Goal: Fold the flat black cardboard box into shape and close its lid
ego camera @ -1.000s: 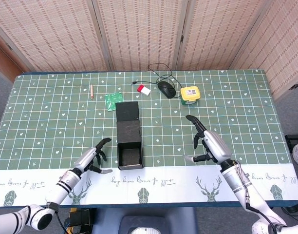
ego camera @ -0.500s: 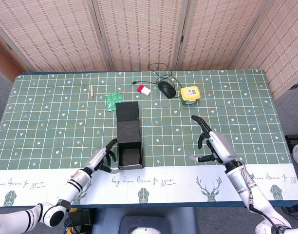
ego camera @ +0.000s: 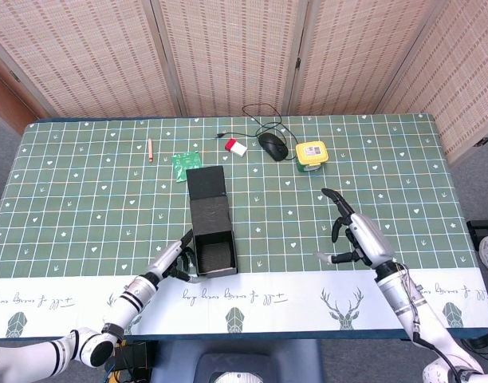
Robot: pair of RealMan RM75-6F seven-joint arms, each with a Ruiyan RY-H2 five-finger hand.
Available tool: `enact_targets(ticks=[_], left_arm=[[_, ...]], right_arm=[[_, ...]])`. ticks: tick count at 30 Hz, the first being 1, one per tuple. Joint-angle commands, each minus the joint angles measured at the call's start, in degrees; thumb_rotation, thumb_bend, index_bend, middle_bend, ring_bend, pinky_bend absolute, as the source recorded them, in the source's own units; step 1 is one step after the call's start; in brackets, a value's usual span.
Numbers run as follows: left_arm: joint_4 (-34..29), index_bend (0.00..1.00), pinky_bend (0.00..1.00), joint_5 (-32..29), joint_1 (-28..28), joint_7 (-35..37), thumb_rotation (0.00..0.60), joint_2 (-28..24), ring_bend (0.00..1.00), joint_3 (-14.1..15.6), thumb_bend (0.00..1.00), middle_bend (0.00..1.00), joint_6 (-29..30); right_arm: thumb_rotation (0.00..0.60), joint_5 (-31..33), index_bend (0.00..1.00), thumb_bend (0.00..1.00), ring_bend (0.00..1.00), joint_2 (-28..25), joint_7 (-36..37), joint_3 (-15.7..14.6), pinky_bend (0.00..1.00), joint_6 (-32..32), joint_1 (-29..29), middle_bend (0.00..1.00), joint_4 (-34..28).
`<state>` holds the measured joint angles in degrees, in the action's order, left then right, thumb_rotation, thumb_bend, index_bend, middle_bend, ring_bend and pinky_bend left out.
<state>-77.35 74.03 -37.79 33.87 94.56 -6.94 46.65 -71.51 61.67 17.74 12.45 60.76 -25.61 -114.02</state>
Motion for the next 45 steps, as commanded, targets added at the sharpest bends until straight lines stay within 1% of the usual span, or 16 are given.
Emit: enact_targets(ticks=[1, 5, 7, 8, 11, 13, 15, 18, 21, 23, 24, 26, 30, 37, 41, 45], left_arm=[[0.5, 0.03, 0.59, 1.1, 0.1, 2.2, 0.600, 0.3, 0.53, 0.3, 0.04, 0.04, -0.7], [1.6, 0.17, 0.61, 1.9, 0.5, 4.2, 0.600, 1.4, 0.55, 0.2, 0.04, 0.14, 0.0], [2.2, 0.23, 0.62, 2.3, 0.8, 4.9, 0.600, 2.1, 0.57, 0.1, 0.04, 0.18, 0.7], [2.5, 0.24, 0.62, 2.5, 0.9, 5.3, 0.600, 2.2, 0.57, 0.1, 0.04, 0.20, 1.0], [3.3, 0.27, 0.63, 3.4, 1.3, 6.6, 0.600, 2.5, 0.58, 0.0, 0.04, 0.23, 1.9], [3.5, 0.28, 0.63, 3.9, 1.3, 7.5, 0.600, 2.4, 0.59, 0.0, 0.04, 0.24, 2.2], [3.4, 0.30, 0.64, 4.9, 1.4, 9.4, 0.600, 1.9, 0.60, -0.1, 0.04, 0.25, 2.6], [2.8, 0.31, 0.64, 7.2, 1.1, 12.6, 0.600, 0.5, 0.61, 0.2, 0.04, 0.26, 3.0], [1.5, 0.31, 0.65, 10.6, 0.4, 16.4, 0.600, -1.8, 0.61, 0.9, 0.04, 0.26, 3.8], [0.9, 0.30, 0.68, 12.5, -0.2, 18.5, 0.600, -3.1, 0.61, 1.4, 0.04, 0.26, 4.1], [0.5, 0.30, 0.70, 13.5, -0.5, 19.0, 0.600, -3.7, 0.61, 1.6, 0.04, 0.26, 4.7], [-0.4, 0.30, 0.70, 14.7, -0.9, 19.4, 0.600, -4.6, 0.60, 1.8, 0.04, 0.26, 5.6], [-3.6, 0.30, 0.71, 15.2, -1.1, 19.2, 0.600, -6.2, 0.60, 1.9, 0.04, 0.26, 6.9], [-8.4, 0.30, 0.71, 14.5, -1.8, 16.7, 0.600, -7.7, 0.60, 2.1, 0.04, 0.26, 6.9], [-10.1, 0.30, 0.71, 14.3, -2.3, 14.7, 0.600, -7.7, 0.60, 2.4, 0.04, 0.26, 6.5], [-11.6, 0.30, 0.71, 14.0, -2.9, 13.6, 0.600, -7.5, 0.60, 2.4, 0.04, 0.26, 6.1]], right_arm=[[0.600, 0.4, 0.00, 0.15, 0.62, 0.2, 0.5, -0.1, 0.98, -0.3, 0.0, 0.04, 0.5], [0.600, 2.7, 0.00, 0.15, 0.60, 1.7, 1.3, 0.2, 0.97, -0.2, 0.1, 0.11, 1.5], [0.600, 4.4, 0.00, 0.17, 0.52, 2.4, 2.8, 0.4, 0.92, -1.4, -0.1, 0.13, 1.7], [0.600, 5.1, 0.00, 0.18, 0.47, 2.6, 3.7, 0.6, 0.87, -2.1, -0.3, 0.14, 1.8], [0.600, 7.2, 0.00, 0.21, 0.28, 2.5, 8.6, 1.3, 0.61, -6.1, -1.1, 0.14, 2.0], [0.600, 8.0, 0.00, 0.22, 0.20, 2.4, 12.9, 2.0, 0.46, -9.0, -1.5, 0.14, 2.2], [0.600, 9.1, 0.00, 0.23, 0.14, 2.7, 18.6, 3.2, 0.35, -12.2, -2.0, 0.13, 3.0], [0.600, 10.2, 0.00, 0.23, 0.09, 4.0, 26.5, 5.2, 0.27, -16.2, -2.6, 0.11, 4.7], [0.600, 10.9, 0.00, 0.21, 0.06, 5.7, 34.1, 7.4, 0.23, -20.1, -3.2, 0.06, 6.7], [0.600, 10.9, 0.00, 0.15, 0.03, 7.2, 38.0, 8.7, 0.21, -22.0, -3.6, 0.04, 8.4], [0.600, 10.7, 0.00, 0.10, 0.01, 8.6, 40.1, 9.3, 0.19, -22.9, -3.9, 0.03, 9.8], [0.600, 10.3, 0.00, 0.05, 0.00, 10.7, 43.2, 10.3, 0.18, -24.3, -4.3, 0.01, 11.8], [0.600, 7.7, 0.00, 0.01, 0.00, 15.3, 49.8, 12.8, 0.15, -27.4, -5.8, 0.00, 16.1], [0.600, -0.7, 0.00, 0.00, 0.00, 23.5, 57.3, 14.0, 0.15, -28.5, -8.8, 0.00, 23.3], [0.600, -6.3, 0.00, 0.00, 0.00, 27.0, 62.3, 14.0, 0.15, -26.8, -10.7, 0.00, 26.4], [0.600, -11.5, 0.00, 0.00, 0.00, 29.5, 69.8, 13.3, 0.15, -24.4, -12.8, 0.00, 28.7]])
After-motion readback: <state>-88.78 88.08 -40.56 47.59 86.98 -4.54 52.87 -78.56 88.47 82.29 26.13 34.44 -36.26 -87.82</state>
